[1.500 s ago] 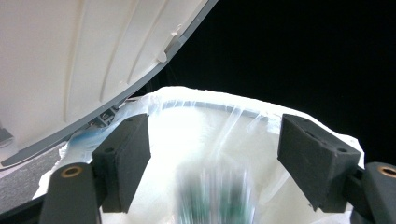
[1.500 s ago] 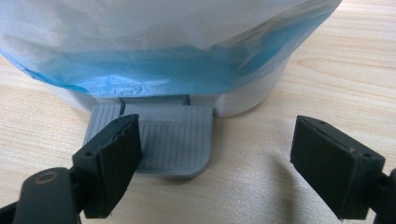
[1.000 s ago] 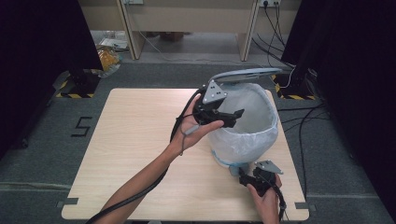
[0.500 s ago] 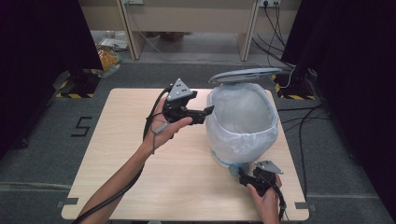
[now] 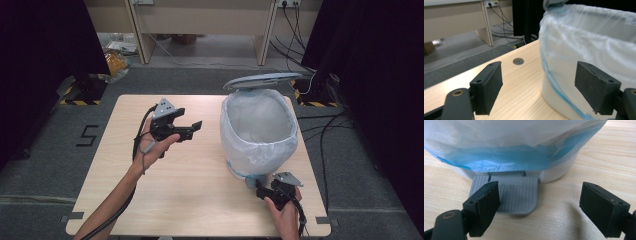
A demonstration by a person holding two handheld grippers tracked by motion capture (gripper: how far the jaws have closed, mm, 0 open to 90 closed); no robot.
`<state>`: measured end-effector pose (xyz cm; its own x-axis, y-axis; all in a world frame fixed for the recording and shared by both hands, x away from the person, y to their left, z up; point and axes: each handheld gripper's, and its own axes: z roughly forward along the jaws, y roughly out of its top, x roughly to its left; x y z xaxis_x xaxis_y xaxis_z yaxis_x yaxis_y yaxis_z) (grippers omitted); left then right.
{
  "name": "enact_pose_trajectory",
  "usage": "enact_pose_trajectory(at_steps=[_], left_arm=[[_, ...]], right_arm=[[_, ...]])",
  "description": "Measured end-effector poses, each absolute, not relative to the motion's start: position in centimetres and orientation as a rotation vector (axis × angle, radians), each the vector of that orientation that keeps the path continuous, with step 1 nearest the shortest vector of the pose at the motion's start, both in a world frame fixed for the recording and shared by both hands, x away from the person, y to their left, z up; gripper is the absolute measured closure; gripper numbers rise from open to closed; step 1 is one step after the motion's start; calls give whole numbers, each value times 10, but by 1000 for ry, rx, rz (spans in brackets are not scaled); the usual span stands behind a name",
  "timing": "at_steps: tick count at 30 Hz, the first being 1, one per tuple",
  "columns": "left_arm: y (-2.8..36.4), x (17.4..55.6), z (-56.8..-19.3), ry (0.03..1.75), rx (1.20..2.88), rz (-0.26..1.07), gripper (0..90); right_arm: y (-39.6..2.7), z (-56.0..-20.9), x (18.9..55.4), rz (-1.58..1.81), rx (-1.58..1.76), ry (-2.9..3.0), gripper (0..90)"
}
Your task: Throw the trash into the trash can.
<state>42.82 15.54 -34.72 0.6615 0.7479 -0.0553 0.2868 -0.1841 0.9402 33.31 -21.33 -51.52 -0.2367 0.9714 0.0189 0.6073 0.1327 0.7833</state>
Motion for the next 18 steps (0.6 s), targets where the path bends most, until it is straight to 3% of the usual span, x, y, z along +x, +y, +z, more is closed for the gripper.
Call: enact_pose_trajectory(at_steps=[18], left_arm=[[185, 420, -402, 928, 1773, 503, 216]], right_arm=[[-213, -515, 333, 939, 1518, 1907, 169]])
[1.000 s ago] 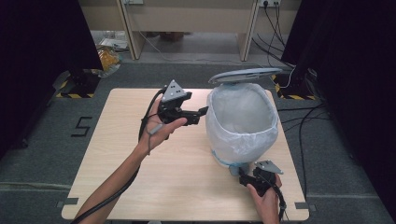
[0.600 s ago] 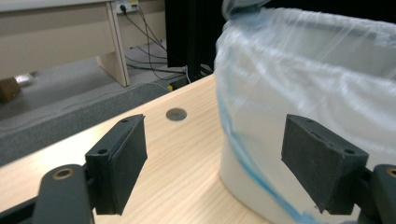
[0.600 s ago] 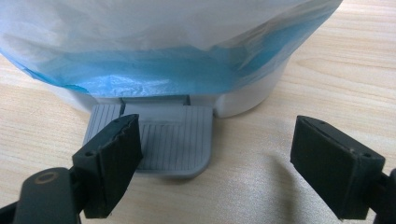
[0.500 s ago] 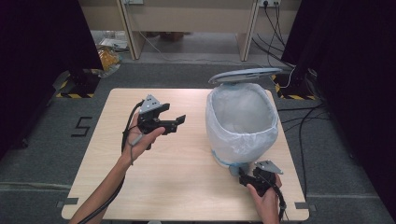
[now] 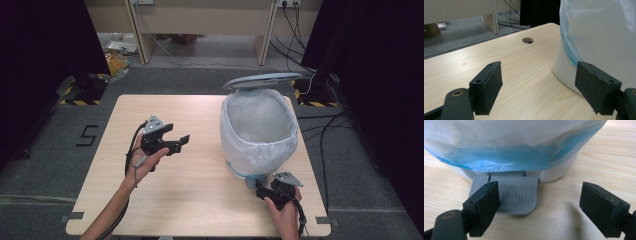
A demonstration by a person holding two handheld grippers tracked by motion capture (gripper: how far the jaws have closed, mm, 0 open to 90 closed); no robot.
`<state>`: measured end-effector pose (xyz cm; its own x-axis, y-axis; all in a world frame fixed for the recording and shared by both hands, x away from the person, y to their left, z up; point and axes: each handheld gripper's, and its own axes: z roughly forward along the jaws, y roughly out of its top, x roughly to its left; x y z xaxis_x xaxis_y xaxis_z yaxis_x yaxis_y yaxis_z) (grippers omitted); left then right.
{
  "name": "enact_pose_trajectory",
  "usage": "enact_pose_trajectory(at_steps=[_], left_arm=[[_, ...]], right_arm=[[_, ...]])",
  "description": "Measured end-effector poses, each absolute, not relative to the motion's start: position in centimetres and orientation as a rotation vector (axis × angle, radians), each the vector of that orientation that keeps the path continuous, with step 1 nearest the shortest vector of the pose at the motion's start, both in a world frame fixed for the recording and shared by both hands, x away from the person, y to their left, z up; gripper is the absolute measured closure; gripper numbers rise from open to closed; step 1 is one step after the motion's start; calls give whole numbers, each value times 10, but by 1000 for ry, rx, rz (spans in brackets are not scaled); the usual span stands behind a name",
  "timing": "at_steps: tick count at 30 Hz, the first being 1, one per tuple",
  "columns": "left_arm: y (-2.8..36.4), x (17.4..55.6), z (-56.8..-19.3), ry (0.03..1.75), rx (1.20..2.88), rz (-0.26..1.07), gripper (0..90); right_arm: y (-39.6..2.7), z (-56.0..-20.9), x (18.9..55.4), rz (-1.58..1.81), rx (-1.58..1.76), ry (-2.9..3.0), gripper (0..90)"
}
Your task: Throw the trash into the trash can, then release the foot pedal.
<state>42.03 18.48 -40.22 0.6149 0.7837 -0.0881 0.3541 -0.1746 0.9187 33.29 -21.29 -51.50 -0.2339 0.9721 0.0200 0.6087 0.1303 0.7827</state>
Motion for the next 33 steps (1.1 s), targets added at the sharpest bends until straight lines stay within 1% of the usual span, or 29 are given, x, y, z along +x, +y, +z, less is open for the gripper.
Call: enact_pose_trajectory(at_steps=[5, 11, 13, 19, 23, 25, 26, 27, 33], left_arm=[[191, 416, -419, 955, 1789, 506, 215], [203, 410, -452, 1001, 1846, 519, 215], [206, 408, -463, 1025, 1862, 498, 215], [211, 400, -495, 1078, 1980, 478, 215], [213, 397, -507, 1110, 2047, 515, 213], [212, 397, -516, 1109, 2109, 522, 202], [212, 396, -519, 1106, 2096, 513, 192], [214, 396, -521, 1122, 2070, 475, 182], [216, 393, -523, 1132, 2049, 496, 164]], right_arm=[[-213, -515, 333, 941, 1521, 1906, 169], [-213, -515, 333, 942, 1520, 1908, 169], [-213, -515, 333, 940, 1519, 1907, 169], [-214, -515, 333, 948, 1531, 1912, 169], [-213, -515, 333, 940, 1520, 1907, 169], [-213, -515, 333, 940, 1520, 1907, 169], [-213, -515, 333, 940, 1520, 1907, 169], [-213, -515, 333, 940, 1520, 1906, 169], [-214, -515, 333, 947, 1530, 1910, 169]])
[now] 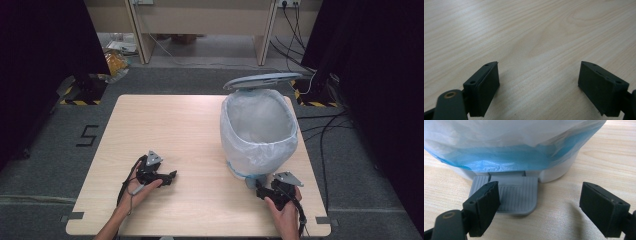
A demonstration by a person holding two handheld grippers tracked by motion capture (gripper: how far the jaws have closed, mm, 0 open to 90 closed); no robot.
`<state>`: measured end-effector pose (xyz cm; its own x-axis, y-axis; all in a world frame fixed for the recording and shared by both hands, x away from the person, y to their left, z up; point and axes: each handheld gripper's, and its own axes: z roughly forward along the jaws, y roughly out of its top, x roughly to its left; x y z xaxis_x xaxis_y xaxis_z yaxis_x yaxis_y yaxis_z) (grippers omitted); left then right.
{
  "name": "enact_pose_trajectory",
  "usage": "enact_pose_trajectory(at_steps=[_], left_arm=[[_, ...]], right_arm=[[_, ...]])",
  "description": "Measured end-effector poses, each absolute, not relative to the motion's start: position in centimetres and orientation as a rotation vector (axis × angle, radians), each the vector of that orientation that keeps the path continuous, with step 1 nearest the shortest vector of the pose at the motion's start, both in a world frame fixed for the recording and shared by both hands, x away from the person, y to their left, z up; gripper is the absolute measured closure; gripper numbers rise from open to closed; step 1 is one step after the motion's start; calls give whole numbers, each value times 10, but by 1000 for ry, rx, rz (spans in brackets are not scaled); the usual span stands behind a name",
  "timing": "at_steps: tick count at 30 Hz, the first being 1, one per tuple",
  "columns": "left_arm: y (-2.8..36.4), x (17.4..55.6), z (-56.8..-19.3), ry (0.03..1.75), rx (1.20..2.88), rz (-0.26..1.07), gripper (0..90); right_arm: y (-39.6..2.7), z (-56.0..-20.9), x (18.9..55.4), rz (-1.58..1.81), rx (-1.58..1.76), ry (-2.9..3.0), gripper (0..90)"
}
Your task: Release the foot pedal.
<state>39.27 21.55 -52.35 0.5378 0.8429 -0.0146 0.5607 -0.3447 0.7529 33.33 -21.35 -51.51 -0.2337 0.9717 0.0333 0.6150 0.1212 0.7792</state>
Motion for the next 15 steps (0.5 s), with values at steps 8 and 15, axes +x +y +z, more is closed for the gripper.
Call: enact_pose_trajectory(at_steps=[8, 15], left_arm=[[215, 389, -524, 1155, 2035, 503, 162], [215, 389, -524, 1155, 2035, 503, 161]], right_arm=[[-214, -515, 333, 948, 1536, 1910, 168], [-217, -516, 335, 979, 1568, 1919, 169]])
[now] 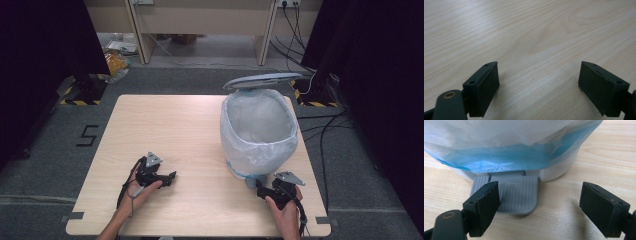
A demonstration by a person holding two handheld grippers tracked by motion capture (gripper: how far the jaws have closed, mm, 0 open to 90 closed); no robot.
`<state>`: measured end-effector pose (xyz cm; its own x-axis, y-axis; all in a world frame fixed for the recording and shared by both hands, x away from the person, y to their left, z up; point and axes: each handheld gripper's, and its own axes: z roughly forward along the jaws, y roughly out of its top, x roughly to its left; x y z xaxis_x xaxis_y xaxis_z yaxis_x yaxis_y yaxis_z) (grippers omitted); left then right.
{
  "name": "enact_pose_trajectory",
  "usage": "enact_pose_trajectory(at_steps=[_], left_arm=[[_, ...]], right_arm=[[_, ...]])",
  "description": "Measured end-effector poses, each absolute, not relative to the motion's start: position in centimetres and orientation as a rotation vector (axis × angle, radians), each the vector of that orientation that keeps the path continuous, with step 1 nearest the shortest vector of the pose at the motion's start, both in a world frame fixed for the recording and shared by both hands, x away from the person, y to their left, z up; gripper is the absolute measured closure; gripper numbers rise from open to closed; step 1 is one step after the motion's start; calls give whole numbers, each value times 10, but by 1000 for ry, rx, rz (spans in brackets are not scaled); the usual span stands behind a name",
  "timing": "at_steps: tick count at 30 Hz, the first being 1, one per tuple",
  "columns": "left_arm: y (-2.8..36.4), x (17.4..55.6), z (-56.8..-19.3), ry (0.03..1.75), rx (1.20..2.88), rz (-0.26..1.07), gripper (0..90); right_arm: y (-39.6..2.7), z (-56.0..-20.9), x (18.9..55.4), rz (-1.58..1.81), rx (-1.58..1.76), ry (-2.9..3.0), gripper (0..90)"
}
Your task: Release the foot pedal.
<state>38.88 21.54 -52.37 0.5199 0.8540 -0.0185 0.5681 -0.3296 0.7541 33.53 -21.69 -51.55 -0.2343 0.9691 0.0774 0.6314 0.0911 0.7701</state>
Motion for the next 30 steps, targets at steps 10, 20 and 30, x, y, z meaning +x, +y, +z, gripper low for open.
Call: enact_pose_trajectory(at_steps=[10, 20, 30], left_arm=[[215, 389, -524, 1155, 2035, 503, 161], [215, 389, -524, 1156, 2036, 503, 160], [215, 389, -524, 1157, 2035, 503, 157]], right_arm=[[-224, -515, 338, 1044, 1569, 1944, 169], [-225, -509, 335, 1087, 1535, 1978, 183], [-228, -486, 325, 1171, 1472, 1940, 184]])
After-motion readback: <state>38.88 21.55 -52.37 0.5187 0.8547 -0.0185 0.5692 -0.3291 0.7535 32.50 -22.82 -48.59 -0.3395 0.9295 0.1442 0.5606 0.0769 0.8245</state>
